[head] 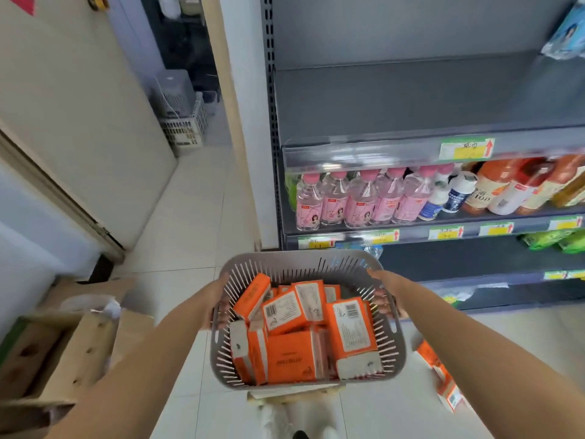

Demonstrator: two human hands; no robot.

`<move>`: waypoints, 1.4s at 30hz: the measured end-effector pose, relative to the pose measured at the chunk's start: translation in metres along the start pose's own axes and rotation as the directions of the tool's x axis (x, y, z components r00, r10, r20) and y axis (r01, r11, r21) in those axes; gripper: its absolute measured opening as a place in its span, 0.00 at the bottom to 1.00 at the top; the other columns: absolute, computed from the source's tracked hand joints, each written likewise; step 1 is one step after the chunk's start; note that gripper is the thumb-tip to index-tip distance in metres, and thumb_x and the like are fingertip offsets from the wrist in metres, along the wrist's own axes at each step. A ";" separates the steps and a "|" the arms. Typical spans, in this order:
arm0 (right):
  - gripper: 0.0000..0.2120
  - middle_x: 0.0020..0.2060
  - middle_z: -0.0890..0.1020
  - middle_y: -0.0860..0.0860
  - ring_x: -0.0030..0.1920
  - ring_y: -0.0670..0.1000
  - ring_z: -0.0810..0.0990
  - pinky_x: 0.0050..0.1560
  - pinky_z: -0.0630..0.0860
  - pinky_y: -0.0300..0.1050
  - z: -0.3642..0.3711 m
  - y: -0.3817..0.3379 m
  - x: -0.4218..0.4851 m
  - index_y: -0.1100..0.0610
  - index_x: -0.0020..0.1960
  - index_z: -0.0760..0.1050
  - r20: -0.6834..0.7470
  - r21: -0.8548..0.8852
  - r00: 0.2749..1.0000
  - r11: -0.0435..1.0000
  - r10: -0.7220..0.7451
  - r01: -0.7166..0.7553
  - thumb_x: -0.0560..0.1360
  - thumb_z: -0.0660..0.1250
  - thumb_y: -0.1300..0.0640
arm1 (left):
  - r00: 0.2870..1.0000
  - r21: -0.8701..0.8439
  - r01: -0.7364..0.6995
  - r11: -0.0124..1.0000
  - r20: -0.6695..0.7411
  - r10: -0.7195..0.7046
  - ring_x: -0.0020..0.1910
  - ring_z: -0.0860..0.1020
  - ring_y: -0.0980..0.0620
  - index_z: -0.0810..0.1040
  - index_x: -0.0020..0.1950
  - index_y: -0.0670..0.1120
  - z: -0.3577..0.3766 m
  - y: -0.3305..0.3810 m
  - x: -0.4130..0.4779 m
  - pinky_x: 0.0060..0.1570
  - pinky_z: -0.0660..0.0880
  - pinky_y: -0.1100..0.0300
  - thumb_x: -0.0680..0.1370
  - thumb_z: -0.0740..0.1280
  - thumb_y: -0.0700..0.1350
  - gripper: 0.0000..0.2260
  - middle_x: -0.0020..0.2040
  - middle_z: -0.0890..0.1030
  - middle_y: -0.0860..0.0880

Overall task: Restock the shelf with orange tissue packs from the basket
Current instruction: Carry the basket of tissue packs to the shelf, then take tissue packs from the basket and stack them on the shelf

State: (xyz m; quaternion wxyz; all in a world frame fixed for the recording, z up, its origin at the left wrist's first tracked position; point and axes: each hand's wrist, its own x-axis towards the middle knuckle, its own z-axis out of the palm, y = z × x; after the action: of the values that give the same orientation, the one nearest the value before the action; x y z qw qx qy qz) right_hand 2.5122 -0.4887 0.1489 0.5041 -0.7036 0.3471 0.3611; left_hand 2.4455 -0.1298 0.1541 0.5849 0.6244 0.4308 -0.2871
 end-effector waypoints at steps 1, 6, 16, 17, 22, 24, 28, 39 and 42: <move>0.21 0.34 0.73 0.55 0.33 0.53 0.71 0.36 0.68 0.46 0.002 -0.002 0.006 0.59 0.39 0.68 -0.017 0.004 1.000 1.000 0.004 -0.004 0.74 0.65 0.41 | 1.000 0.015 0.020 1.000 0.016 -0.020 0.17 0.70 0.51 0.67 0.28 0.44 0.000 0.005 0.008 0.25 0.69 0.64 0.78 0.53 0.67 0.30 0.20 0.71 0.47; 0.23 0.33 0.72 0.54 0.32 0.52 0.70 0.34 0.67 0.46 0.006 -0.008 0.024 0.60 0.44 0.69 -0.062 -0.057 0.998 0.998 0.033 -0.037 0.73 0.65 0.38 | 0.994 0.117 0.084 0.990 0.062 -0.092 0.29 0.71 0.48 0.69 0.35 0.43 -0.003 0.020 0.029 0.33 0.71 0.59 0.76 0.57 0.67 0.27 0.31 0.72 0.45; 0.42 0.67 0.66 0.60 0.67 0.59 0.67 0.63 0.68 0.54 0.050 -0.024 0.018 0.63 0.72 0.56 -0.471 -0.578 0.833 0.815 -0.291 -0.041 0.70 0.67 0.38 | 0.953 0.427 -0.143 0.893 -0.183 0.241 0.39 0.79 0.51 0.77 0.51 0.42 0.020 0.009 0.042 0.38 0.74 0.59 0.68 0.70 0.63 0.26 0.50 0.82 0.43; 0.45 0.69 0.63 0.59 0.69 0.59 0.63 0.66 0.65 0.55 0.057 -0.021 0.015 0.62 0.73 0.53 -0.477 -0.640 0.818 0.765 -0.322 -0.072 0.70 0.67 0.37 | 0.943 0.438 -0.117 0.891 -0.233 0.239 0.45 0.79 0.47 0.74 0.59 0.40 0.023 0.008 0.041 0.40 0.74 0.58 0.64 0.72 0.65 0.35 0.54 0.80 0.41; 0.43 0.76 0.51 0.59 0.76 0.61 0.49 0.74 0.51 0.58 0.073 -0.005 0.015 0.56 0.76 0.45 -0.254 -0.898 0.764 0.437 -0.593 0.041 0.72 0.63 0.38 | 0.823 0.791 0.013 0.612 -0.355 0.443 0.69 0.64 0.42 0.55 0.72 0.42 0.038 0.006 0.041 0.67 0.65 0.48 0.63 0.63 0.76 0.52 0.70 0.64 0.42; 0.41 0.75 0.55 0.59 0.75 0.61 0.54 0.73 0.56 0.58 0.078 0.001 0.016 0.55 0.76 0.50 -0.154 -0.893 0.822 0.433 -0.549 0.122 0.72 0.63 0.38 | 0.806 0.876 0.030 0.482 -0.306 0.506 0.75 0.53 0.41 0.46 0.76 0.42 0.042 0.002 0.047 0.72 0.55 0.45 0.65 0.57 0.78 0.54 0.76 0.52 0.41; 0.49 0.74 0.59 0.57 0.72 0.62 0.64 0.68 0.68 0.60 0.082 0.023 0.019 0.56 0.75 0.52 -0.085 -0.772 0.958 0.626 -0.274 0.111 0.66 0.73 0.37 | 0.702 0.998 -0.059 0.030 0.020 0.712 0.75 0.32 0.42 0.36 0.77 0.46 0.046 -0.013 0.061 0.73 0.37 0.43 0.76 0.52 0.68 0.42 0.75 0.30 0.41; 0.56 0.71 0.61 0.60 0.68 0.63 0.67 0.65 0.69 0.59 0.082 0.040 0.028 0.53 0.75 0.52 -0.144 -0.448 0.968 0.886 -0.206 0.122 0.58 0.78 0.38 | 0.728 0.865 -0.497 -0.067 0.457 0.510 0.76 0.54 0.45 0.49 0.78 0.49 0.101 -0.033 0.072 0.76 0.49 0.47 0.75 0.63 0.60 0.37 0.77 0.58 0.45; 0.49 0.64 0.73 0.61 0.62 0.61 0.74 0.62 0.72 0.56 0.084 0.037 0.028 0.60 0.73 0.61 -0.043 -0.032 0.999 0.999 -0.016 0.014 0.61 0.74 0.36 | 0.791 0.896 -0.443 0.024 0.378 0.481 0.77 0.53 0.42 0.37 0.77 0.54 0.129 -0.028 0.073 0.76 0.48 0.45 0.74 0.65 0.60 0.44 0.79 0.51 0.44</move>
State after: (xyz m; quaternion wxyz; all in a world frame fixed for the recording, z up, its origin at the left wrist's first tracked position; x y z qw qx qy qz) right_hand 2.4815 -0.4210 0.0889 0.4881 -0.7216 0.3470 0.3472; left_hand 2.4733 -0.2424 0.0583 0.1177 0.9525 -0.0622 -0.2741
